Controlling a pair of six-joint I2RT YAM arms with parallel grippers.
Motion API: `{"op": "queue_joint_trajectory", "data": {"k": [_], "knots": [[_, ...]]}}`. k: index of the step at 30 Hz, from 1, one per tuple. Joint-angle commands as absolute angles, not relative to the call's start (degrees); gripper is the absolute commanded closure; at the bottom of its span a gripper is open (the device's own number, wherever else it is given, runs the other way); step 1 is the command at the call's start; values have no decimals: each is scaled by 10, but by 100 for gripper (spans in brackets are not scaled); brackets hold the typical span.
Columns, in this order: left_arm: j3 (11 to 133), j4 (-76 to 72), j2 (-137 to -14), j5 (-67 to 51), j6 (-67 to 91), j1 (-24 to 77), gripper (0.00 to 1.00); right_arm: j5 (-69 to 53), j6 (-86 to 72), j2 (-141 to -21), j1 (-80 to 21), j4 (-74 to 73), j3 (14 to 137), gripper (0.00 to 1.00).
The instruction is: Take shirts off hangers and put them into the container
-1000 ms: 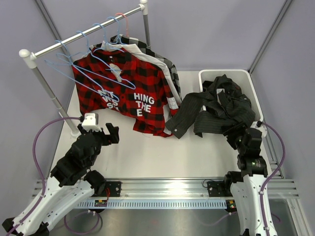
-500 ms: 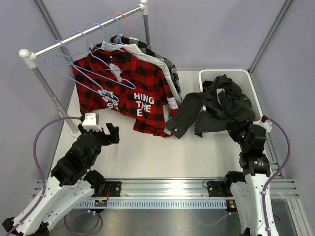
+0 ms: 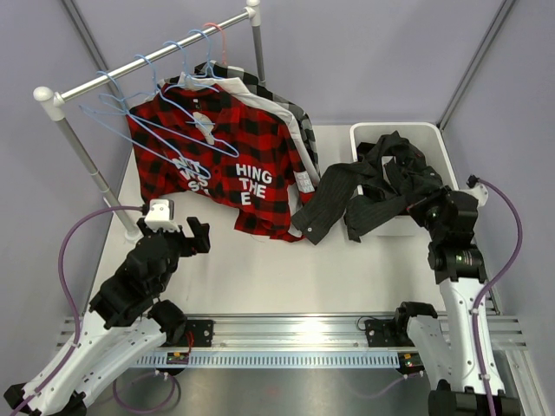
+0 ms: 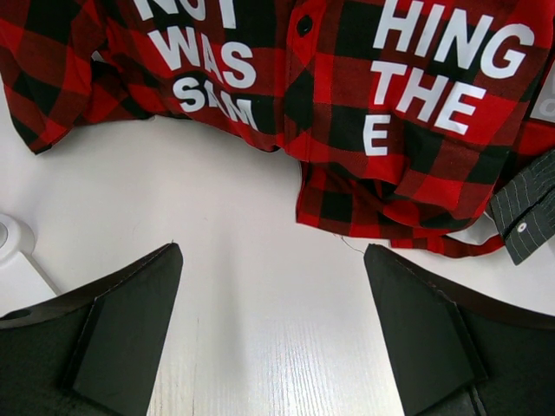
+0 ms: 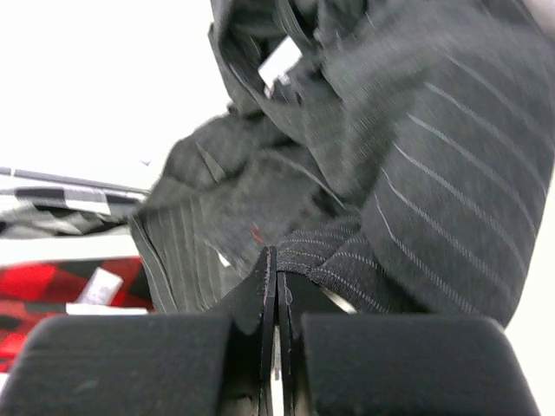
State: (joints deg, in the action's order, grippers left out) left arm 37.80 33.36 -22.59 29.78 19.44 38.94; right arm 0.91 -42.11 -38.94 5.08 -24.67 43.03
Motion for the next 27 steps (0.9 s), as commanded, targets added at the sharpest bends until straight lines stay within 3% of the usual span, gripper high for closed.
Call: {"op": "queue_joint_trajectory", "data": {"k": [1, 10, 18, 24, 27], "knots": [[374, 312, -223, 298, 189, 388, 7, 34, -405, -456, 50, -170, 503, 100], [372, 312, -215, 298, 188, 388, 7, 39, -381, -792, 50, -234, 789, 100], [372, 312, -214, 293, 186, 388, 7, 26, -331, -1036, 50, -335, 895, 90], [373, 312, -214, 294, 185, 388, 7, -5, -304, -1085, 51, -350, 887, 62], [372, 312, -214, 293, 185, 388, 7, 14, -293, -1069, 50, -353, 885, 53]]}}
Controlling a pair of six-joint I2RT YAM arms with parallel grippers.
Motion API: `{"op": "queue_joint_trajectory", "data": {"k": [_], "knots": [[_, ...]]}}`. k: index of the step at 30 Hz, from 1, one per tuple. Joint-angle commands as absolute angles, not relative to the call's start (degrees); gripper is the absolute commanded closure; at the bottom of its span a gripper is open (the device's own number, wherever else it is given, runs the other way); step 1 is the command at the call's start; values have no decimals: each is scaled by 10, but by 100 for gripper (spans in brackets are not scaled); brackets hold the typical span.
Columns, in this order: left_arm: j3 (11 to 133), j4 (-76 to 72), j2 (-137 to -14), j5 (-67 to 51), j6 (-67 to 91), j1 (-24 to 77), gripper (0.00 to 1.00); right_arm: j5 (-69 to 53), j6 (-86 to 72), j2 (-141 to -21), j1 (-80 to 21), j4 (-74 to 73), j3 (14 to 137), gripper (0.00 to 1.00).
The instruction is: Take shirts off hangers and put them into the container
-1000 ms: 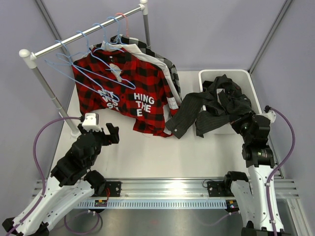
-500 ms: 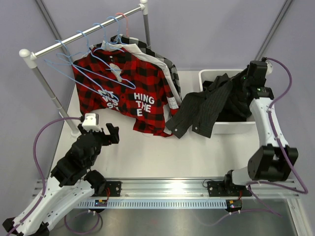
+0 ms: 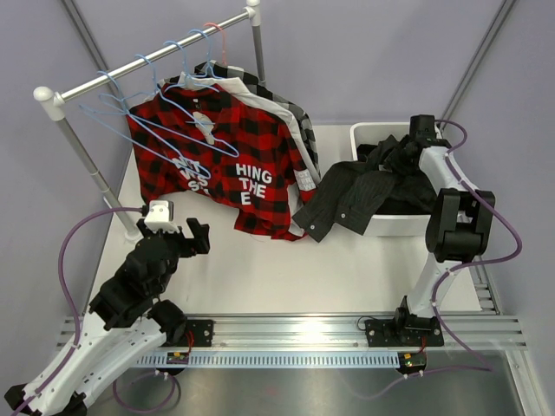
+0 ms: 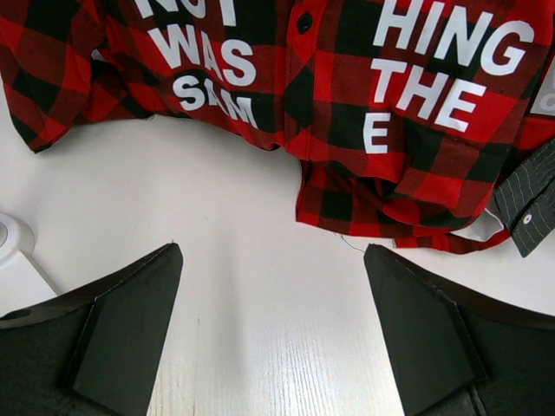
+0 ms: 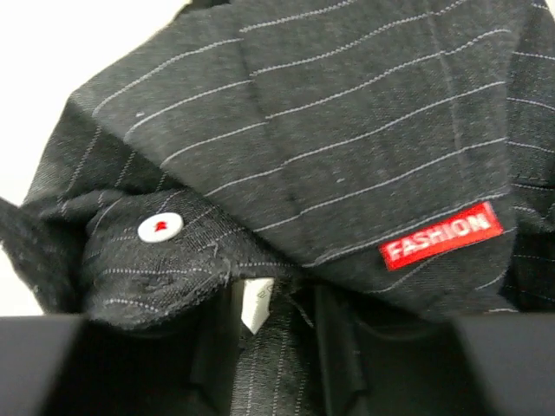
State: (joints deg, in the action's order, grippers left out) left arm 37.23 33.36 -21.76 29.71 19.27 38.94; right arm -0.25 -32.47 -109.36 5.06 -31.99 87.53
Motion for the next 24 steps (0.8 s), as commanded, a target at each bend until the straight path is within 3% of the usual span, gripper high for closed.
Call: {"op": "queue_joint_trajectory", "data": {"k": [1, 7, 14, 24], "knots": [[372, 312, -214, 293, 185, 388, 7, 18, -288, -1059, 50, -355, 886, 52], [372, 312, -213, 294, 185, 388, 7, 33, -246, -923, 49, -352, 908, 32], [372, 312, -210, 297, 186, 388, 7, 72, -208, -773, -7, -348, 847, 22], [371, 312, -210, 298, 186, 388, 7, 47, -293, -611, -95, -324, 609, 22]]}}
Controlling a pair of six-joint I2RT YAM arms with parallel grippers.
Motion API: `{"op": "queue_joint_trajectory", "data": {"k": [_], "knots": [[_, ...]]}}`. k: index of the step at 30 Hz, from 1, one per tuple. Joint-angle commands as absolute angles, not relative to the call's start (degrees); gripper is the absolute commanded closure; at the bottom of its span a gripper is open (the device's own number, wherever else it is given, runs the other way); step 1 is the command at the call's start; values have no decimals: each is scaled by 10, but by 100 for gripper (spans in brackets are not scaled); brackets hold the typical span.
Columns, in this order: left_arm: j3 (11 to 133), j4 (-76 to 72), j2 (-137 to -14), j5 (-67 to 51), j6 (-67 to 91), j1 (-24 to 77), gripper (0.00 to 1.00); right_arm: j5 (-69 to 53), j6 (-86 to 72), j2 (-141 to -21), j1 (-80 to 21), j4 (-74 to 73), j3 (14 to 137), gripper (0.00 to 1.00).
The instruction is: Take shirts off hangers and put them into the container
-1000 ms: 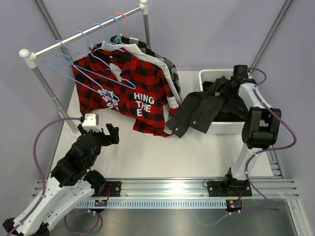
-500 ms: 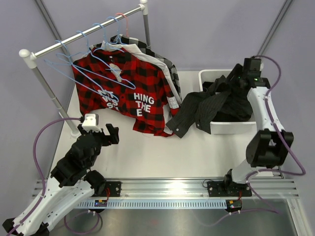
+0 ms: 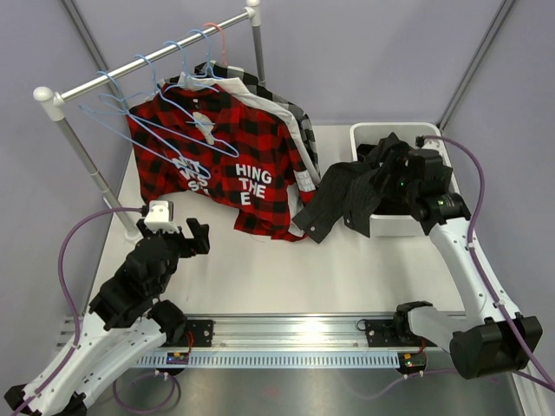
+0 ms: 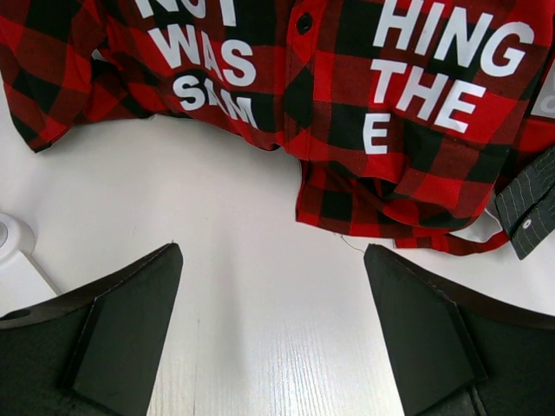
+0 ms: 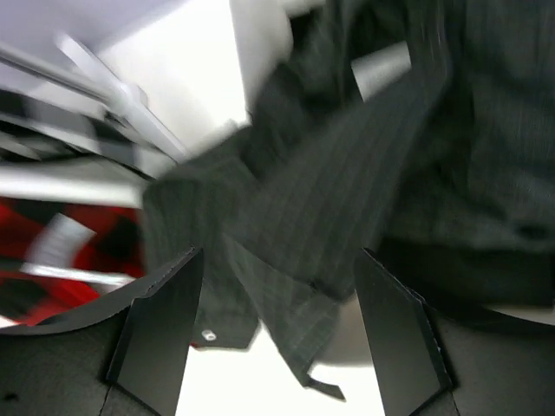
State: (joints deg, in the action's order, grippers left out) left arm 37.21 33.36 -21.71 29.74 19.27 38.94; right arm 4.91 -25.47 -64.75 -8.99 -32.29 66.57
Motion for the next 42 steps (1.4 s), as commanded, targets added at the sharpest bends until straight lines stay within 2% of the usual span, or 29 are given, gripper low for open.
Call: {"op": "queue_joint_trajectory", "data": {"k": [1, 10, 13, 16, 17, 20, 21, 25, 28, 34, 42], "knots": [[371, 312, -210, 298, 187, 388, 7, 47, -296, -603, -95, -326, 585, 22], [371, 312, -212, 298, 186, 388, 7, -27, -313, -598, -94, -257, 520, 24], [370, 313, -210, 302, 187, 388, 7, -39, -316, -623, -94, -231, 516, 27], [370, 312, -210, 303, 187, 388, 7, -52, -317, -649, -94, -216, 521, 34], [370, 313, -210, 303, 187, 388, 7, -59, -317, -656, -94, -214, 524, 37], [370, 313, -210, 304, 186, 388, 7, -49, -309, -657, -94, -219, 548, 62], [370, 313, -210, 304, 186, 388, 7, -37, -295, -657, -94, -227, 563, 77], [370, 313, -212, 301, 185, 388, 7, 68, -257, -662, -84, -299, 688, 100], [371, 313, -214, 300, 185, 388, 7, 118, -246, -690, -45, -343, 770, 100], [369, 312, -205, 302, 185, 388, 7, 208, -241, -785, 23, -332, 821, 100], [371, 313, -207, 296, 184, 388, 7, 177, -236, -954, 29, -355, 822, 98]]}}
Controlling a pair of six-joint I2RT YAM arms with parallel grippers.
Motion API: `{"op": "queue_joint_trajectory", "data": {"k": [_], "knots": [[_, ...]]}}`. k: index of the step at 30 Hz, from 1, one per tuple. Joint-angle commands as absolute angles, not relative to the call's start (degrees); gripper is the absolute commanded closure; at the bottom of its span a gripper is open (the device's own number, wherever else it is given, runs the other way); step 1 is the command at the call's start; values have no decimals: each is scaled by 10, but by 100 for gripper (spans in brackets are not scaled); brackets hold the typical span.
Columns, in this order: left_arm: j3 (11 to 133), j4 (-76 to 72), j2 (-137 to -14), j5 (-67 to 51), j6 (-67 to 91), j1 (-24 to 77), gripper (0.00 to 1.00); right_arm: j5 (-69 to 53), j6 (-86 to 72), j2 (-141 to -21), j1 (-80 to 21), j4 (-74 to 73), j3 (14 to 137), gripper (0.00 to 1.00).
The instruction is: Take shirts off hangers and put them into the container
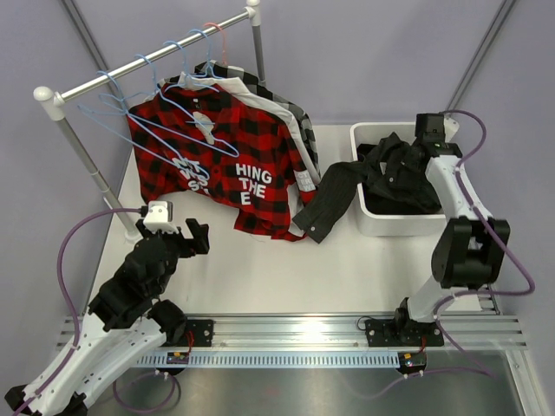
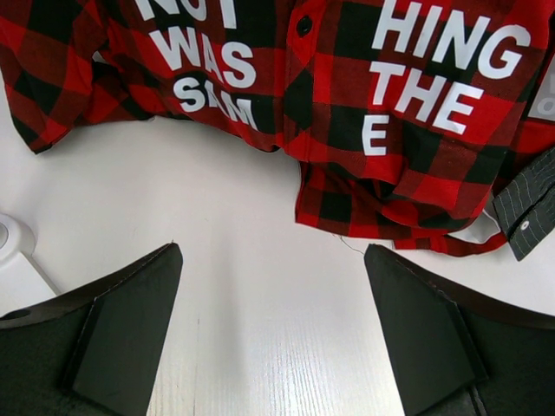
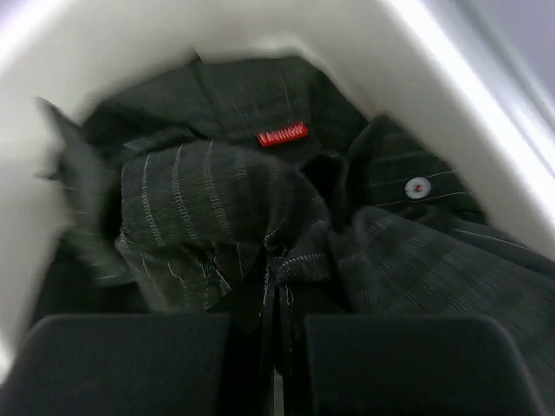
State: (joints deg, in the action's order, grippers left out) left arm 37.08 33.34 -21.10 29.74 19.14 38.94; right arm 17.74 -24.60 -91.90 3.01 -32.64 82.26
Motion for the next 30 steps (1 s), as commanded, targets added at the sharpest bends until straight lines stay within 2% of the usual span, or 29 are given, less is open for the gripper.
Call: {"op": "queue_joint_trajectory", "data": {"k": [1, 5, 9, 12, 13, 16, 17, 23, 30], "knots": [[371, 312, -207, 296, 184, 388, 7, 159, -236, -987, 29, -357, 817, 97], [370, 311, -206, 296, 184, 388, 7, 122, -229, -1062, 29, -369, 812, 92], [370, 312, -207, 295, 184, 388, 7, 113, -224, -1066, 28, -363, 797, 88], [370, 312, -208, 294, 184, 388, 7, 123, -215, -1006, 28, -359, 795, 75], [370, 312, -209, 294, 184, 388, 7, 121, -209, -970, 27, -361, 798, 66], [371, 312, -212, 294, 183, 388, 7, 121, -196, -898, 17, -372, 814, 54], [371, 312, -213, 294, 183, 388, 7, 121, -195, -880, 11, -374, 816, 45], [370, 312, -208, 297, 184, 388, 7, 125, -208, -760, -58, -366, 776, 27], [371, 312, -214, 295, 183, 388, 7, 109, -277, -640, -170, -322, 663, 25]]}}
